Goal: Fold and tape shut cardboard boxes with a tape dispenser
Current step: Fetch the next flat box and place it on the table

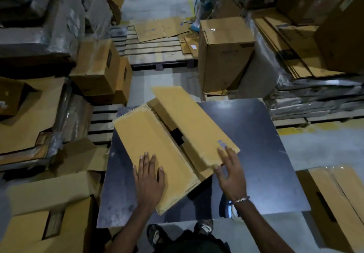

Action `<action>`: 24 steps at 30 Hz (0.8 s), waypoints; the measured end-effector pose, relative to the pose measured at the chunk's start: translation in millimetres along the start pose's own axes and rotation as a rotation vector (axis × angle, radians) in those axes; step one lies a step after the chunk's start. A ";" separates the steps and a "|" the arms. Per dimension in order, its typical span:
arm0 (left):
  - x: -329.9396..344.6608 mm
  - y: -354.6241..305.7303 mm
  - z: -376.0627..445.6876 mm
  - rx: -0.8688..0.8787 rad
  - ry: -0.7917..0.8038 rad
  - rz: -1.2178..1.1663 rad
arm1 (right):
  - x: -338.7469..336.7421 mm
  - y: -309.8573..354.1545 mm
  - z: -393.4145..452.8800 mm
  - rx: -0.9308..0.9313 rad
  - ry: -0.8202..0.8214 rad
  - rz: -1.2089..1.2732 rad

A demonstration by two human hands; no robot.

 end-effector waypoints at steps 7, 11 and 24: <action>-3.0 -55.9 14.8 0.160 0.083 0.028 | 19.4 -14.2 -13.1 0.019 0.176 -0.382; 18.5 -108.9 21.2 0.566 0.221 0.044 | 4.2 -14.8 -16.2 0.115 0.007 -0.309; 33.8 -105.9 22.9 0.610 0.299 0.056 | 21.0 -73.1 -147.3 0.761 -0.023 -0.318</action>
Point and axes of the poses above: each hand's wrist, its own z-axis towards the middle knuckle, its own x-axis out of the palm, y = z × x, the point moved 4 cm from there along z, towards the middle knuckle, and after that the axes turned 1 degree about -x, right-handed, at the moved point
